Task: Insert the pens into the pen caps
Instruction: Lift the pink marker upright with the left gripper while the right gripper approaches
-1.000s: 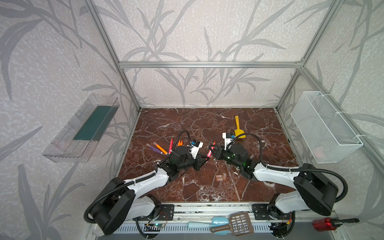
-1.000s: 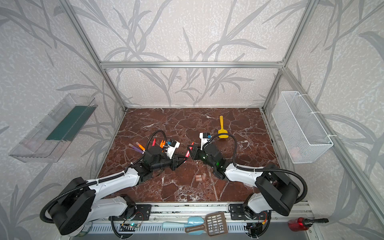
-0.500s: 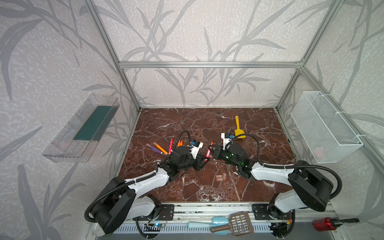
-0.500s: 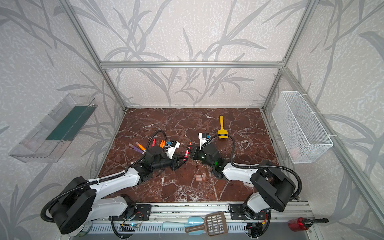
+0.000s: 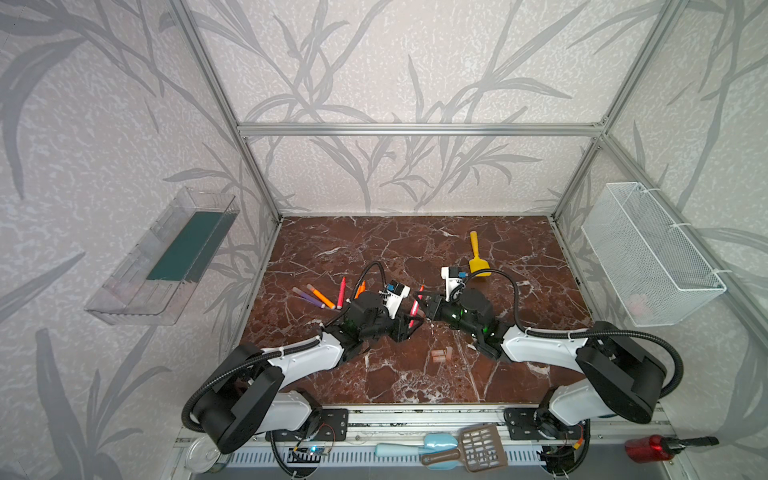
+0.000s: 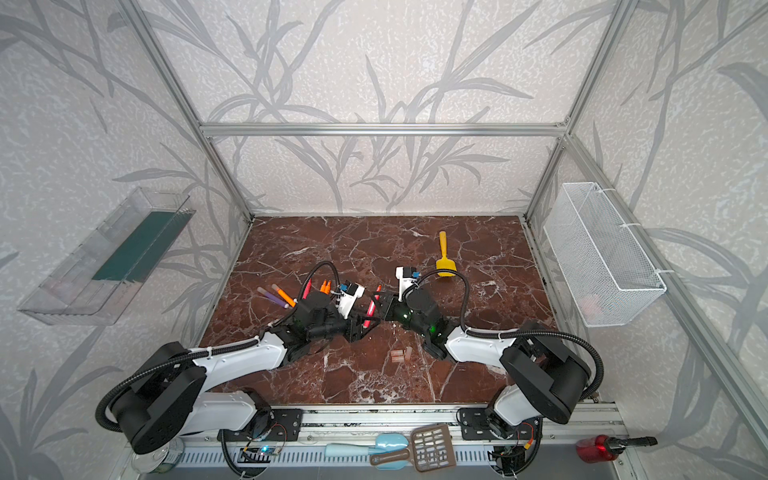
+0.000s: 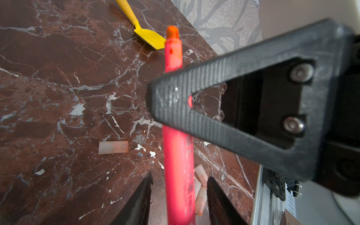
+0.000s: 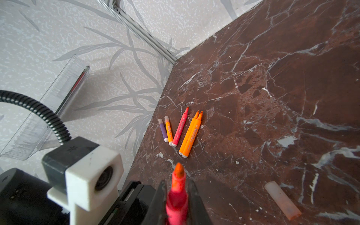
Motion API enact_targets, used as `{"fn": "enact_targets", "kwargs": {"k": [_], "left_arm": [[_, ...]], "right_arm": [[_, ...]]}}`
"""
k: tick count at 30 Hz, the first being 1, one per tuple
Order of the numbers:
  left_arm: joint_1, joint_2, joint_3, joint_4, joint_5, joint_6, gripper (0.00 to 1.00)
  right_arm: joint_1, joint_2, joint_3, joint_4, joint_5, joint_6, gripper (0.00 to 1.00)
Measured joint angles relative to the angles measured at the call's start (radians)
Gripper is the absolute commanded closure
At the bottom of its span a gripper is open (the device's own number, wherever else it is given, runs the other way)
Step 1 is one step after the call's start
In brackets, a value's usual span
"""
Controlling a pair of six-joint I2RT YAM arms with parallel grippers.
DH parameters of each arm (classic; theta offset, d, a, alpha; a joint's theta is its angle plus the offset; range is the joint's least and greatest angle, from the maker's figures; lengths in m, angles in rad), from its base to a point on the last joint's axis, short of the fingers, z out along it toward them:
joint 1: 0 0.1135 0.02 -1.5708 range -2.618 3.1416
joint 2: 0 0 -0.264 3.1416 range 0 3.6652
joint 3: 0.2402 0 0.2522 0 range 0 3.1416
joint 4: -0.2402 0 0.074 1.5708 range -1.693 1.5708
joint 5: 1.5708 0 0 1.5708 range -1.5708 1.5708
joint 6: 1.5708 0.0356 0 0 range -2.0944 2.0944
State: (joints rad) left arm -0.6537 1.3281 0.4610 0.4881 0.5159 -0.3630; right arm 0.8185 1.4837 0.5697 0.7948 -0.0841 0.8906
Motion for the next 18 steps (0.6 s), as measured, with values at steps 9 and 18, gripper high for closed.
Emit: {"fn": "enact_targets", "kwargs": {"k": [9, 18], "left_arm": [[-0.001, 0.007, 0.010, 0.019, 0.000, -0.005, 0.75], [-0.002, -0.011, 0.010, 0.014, -0.049, -0.008, 0.68]], "right_arm": [[0.005, 0.000, -0.001, 0.008, 0.000, 0.003, 1.00], [0.011, 0.000, -0.003, 0.013, 0.001, 0.004, 1.00]]}}
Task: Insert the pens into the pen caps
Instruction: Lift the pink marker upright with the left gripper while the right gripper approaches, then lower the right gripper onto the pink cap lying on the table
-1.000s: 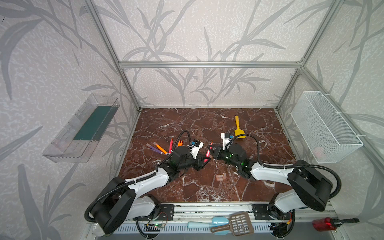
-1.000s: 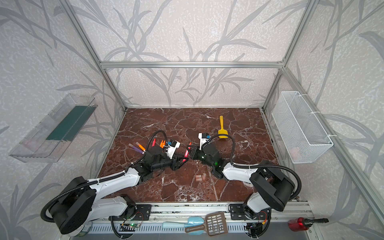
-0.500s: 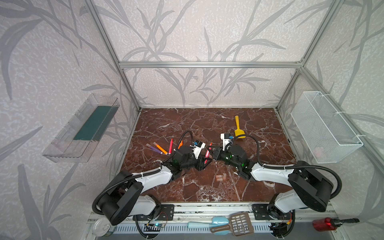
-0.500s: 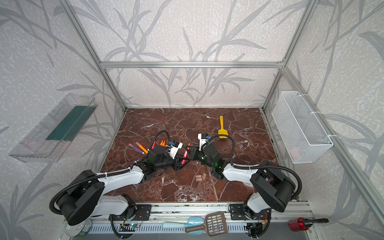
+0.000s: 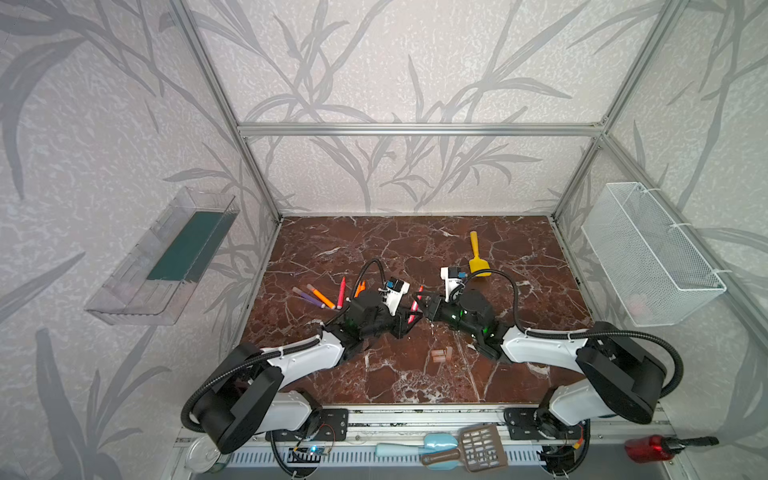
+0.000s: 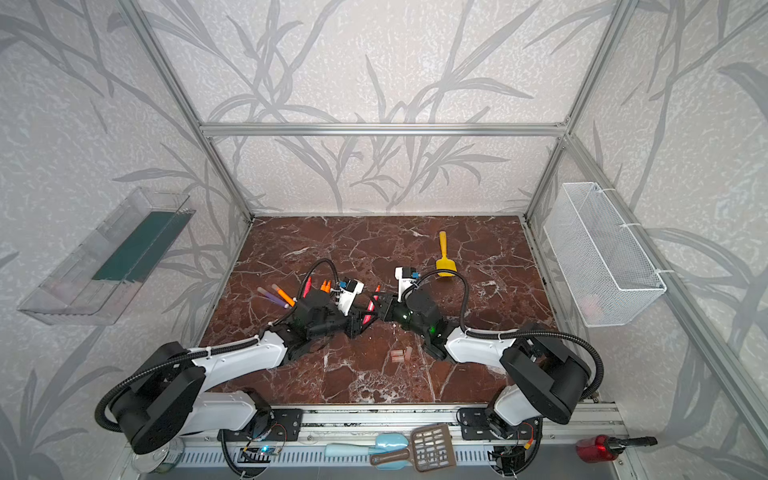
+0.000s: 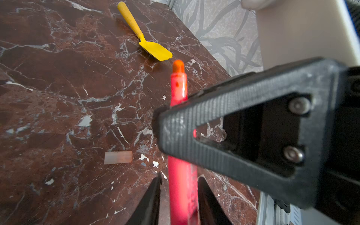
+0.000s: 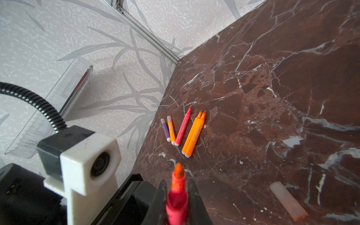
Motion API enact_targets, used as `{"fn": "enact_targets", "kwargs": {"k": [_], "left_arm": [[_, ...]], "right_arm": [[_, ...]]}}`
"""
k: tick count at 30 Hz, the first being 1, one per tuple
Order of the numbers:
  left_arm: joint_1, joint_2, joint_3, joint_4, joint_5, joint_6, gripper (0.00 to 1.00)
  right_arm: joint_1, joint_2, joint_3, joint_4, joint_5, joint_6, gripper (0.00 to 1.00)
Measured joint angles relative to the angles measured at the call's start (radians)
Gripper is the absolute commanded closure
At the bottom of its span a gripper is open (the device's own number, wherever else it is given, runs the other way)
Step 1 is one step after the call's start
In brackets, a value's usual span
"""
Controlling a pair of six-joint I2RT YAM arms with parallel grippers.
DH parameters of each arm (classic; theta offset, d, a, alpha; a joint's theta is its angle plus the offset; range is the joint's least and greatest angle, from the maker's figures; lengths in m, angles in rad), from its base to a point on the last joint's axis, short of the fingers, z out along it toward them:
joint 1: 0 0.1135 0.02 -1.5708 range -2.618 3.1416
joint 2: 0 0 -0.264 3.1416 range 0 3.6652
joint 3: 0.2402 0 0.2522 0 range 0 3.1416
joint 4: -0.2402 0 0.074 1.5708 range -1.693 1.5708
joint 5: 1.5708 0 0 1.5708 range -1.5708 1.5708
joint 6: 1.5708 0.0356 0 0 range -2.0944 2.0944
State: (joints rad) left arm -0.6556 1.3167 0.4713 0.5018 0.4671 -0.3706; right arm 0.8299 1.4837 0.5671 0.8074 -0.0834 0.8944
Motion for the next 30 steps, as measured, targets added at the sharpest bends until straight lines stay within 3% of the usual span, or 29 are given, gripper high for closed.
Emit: {"fn": "enact_targets", "kwargs": {"k": [5, 9, 11, 13, 16, 22, 27, 30], "left_arm": [[0.000, 0.000, 0.006, 0.000, -0.013, -0.009, 0.76], [-0.003, 0.000, 0.018, -0.002, -0.024, -0.014, 0.88], [-0.003, 0.000, 0.018, -0.003, -0.032, -0.015, 0.94], [-0.005, 0.000, 0.018, -0.002, -0.043, -0.018, 1.00], [-0.005, 0.000, 0.021, -0.024, -0.112, -0.027, 1.00], [0.023, -0.014, 0.016, -0.113, -0.286, -0.051, 1.00], [0.042, -0.105, -0.057, -0.159, -0.383, -0.064, 1.00], [0.043, -0.156, -0.078, -0.175, -0.426, -0.081, 1.00]], "right_arm": [[0.005, 0.000, -0.004, 0.010, 0.004, 0.000, 1.00], [0.006, 0.000, -0.005, 0.011, 0.009, -0.002, 1.00], [0.007, 0.000, -0.005, 0.011, 0.011, -0.001, 0.89], [0.008, 0.000, -0.005, 0.011, 0.016, -0.002, 0.69], [0.010, -0.003, -0.011, 0.006, 0.030, -0.011, 0.51], [0.010, -0.124, -0.048, -0.130, 0.111, -0.098, 0.39], [0.010, -0.245, -0.044, -0.306, 0.224, -0.220, 0.38], [0.010, -0.244, -0.009, -0.417, 0.267, -0.298, 0.37]]}}
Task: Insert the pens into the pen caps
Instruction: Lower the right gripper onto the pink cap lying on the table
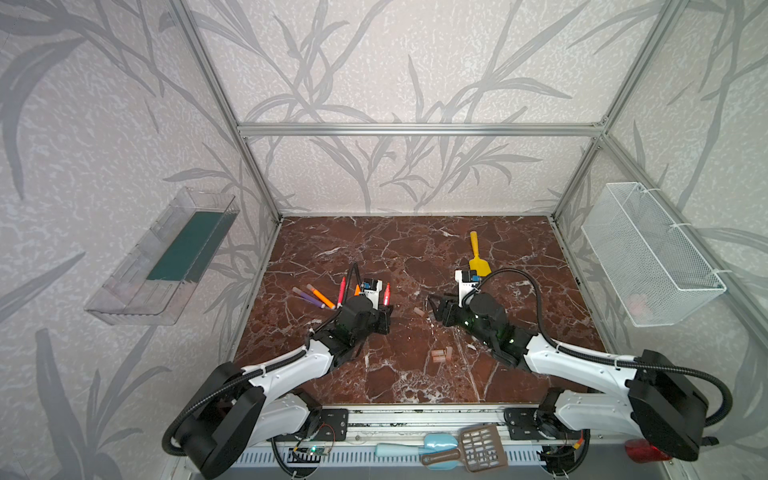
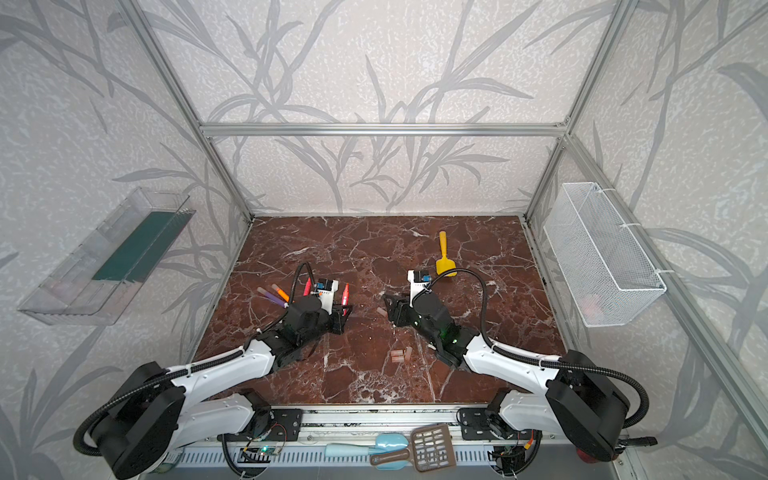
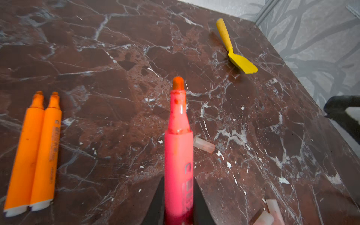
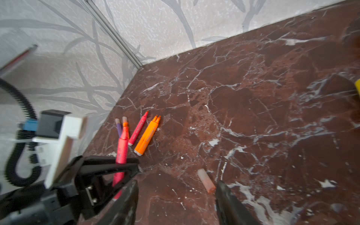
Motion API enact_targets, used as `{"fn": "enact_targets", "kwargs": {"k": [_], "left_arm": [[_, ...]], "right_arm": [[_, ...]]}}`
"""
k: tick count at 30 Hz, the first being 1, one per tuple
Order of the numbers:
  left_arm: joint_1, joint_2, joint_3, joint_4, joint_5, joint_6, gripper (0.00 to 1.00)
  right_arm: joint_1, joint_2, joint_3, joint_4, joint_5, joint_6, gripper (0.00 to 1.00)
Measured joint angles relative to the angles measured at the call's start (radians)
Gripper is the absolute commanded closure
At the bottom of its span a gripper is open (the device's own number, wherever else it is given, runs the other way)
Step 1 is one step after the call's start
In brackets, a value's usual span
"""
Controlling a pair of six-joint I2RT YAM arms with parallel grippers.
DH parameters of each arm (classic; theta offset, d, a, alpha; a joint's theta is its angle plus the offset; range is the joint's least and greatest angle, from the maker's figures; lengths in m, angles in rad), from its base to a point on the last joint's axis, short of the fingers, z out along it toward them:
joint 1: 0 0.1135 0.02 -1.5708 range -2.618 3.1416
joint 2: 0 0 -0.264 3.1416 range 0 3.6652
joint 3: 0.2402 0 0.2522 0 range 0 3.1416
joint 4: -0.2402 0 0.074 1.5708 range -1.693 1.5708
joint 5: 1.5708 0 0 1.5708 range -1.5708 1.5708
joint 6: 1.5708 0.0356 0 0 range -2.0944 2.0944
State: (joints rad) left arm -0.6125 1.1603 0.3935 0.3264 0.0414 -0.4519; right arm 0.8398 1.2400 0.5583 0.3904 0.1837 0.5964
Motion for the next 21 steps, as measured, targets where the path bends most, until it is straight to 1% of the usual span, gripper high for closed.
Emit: {"fn": "enact_targets", "kwargs": {"k": [2, 5, 10, 16, 21], "left_arm": [[0.000, -0.031, -0.025, 0.009, -0.021, -0.006, 1.00], [0.000, -0.062, -0.043, -0.019, -0.051, -0.014, 1.00], [0.000, -0.134, -0.055, -0.025, -0.075, -0.015, 1.00], [0.000, -0.190, -0.089, -0.034, -0.085, -0.015, 1.00], [0.000, -0.207, -0.089, -0.035, -0.093, -0.015, 1.00]], "right_arm": [[0.000, 0.022, 0.032, -0.065, 0.016, -0.049, 0.36], [0.000, 0.098, 0.112, -0.160, 0.028, -0.122, 0.35], [0.000, 0.291, 0.321, -0.352, 0.020, -0.222, 0.35], [0.000, 0.499, 0.486, -0.493, -0.044, -0.304, 0.38], [0.003, 0.598, 0.545, -0.557, -0.069, -0.341, 0.39]]}}
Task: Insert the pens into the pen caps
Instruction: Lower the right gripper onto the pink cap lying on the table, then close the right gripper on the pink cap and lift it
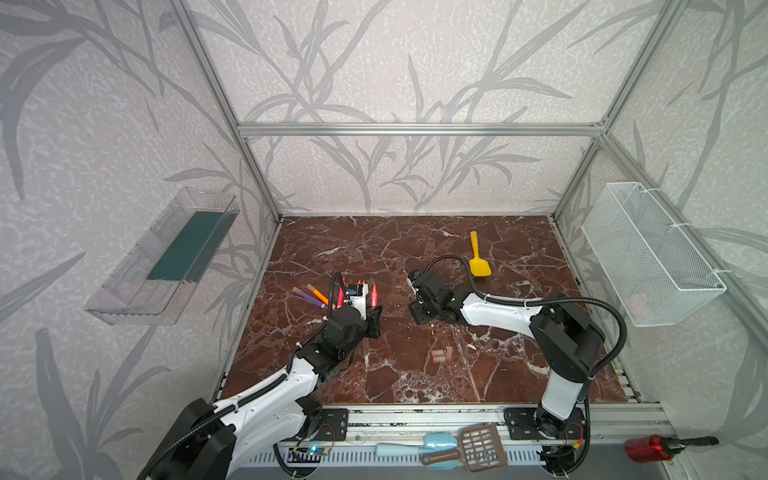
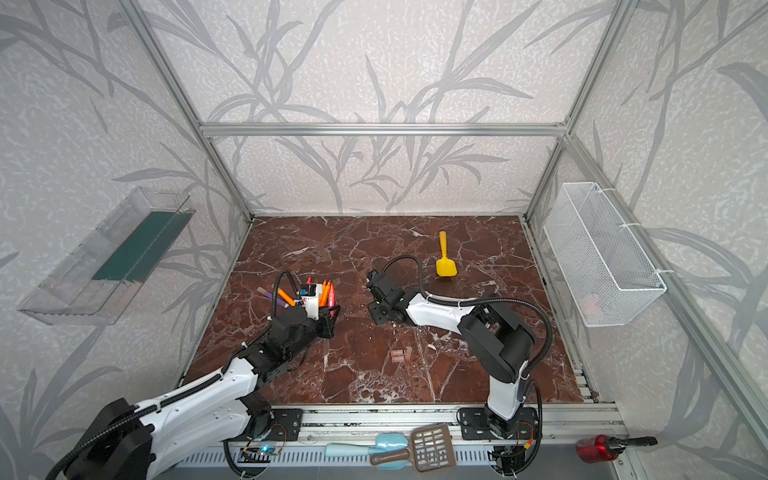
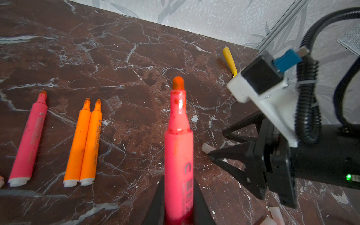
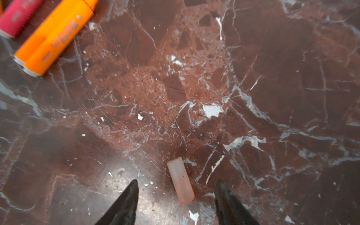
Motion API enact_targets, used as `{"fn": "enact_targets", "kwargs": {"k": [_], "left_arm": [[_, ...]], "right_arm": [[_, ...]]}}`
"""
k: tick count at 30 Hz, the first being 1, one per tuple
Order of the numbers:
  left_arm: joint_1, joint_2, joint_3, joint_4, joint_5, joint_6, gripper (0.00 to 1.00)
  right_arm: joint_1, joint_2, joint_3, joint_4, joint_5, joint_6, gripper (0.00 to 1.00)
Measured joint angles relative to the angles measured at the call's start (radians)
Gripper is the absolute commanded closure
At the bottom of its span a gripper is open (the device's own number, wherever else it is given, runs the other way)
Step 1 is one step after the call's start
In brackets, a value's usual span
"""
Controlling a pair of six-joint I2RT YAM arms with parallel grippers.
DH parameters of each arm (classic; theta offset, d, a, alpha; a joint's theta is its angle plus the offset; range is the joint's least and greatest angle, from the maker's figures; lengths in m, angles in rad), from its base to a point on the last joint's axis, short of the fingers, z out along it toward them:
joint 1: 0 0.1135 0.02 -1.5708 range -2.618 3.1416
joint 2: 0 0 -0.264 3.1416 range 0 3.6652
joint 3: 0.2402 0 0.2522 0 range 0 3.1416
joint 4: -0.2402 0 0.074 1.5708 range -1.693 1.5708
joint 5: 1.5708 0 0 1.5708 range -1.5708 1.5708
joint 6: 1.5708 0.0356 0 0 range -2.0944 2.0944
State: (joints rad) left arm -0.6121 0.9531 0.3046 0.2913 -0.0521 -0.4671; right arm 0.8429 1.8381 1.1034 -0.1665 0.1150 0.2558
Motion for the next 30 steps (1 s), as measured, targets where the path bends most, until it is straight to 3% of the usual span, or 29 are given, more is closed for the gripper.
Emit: {"fn": "enact_targets", "kwargs": {"k": [7, 17, 30], "left_arm": [[0.000, 0.000, 0.000, -0.009, -0.002, 0.001, 1.00], [0.000, -0.010, 0.000, -0.019, -0.002, 0.000, 1.00], [0.000, -0.084, -0.004, -0.038, 0.000, -0.008, 1.00]], "right_arm": [[0.003, 0.076, 0.062, -0.068, -0.007, -0.040, 0.51], [0.014, 0.124, 0.117, -0.100, 0.019, -0.055, 0.58], [0.016, 0.138, 0.135, -0.108, 0.062, -0.047, 0.82]]}}
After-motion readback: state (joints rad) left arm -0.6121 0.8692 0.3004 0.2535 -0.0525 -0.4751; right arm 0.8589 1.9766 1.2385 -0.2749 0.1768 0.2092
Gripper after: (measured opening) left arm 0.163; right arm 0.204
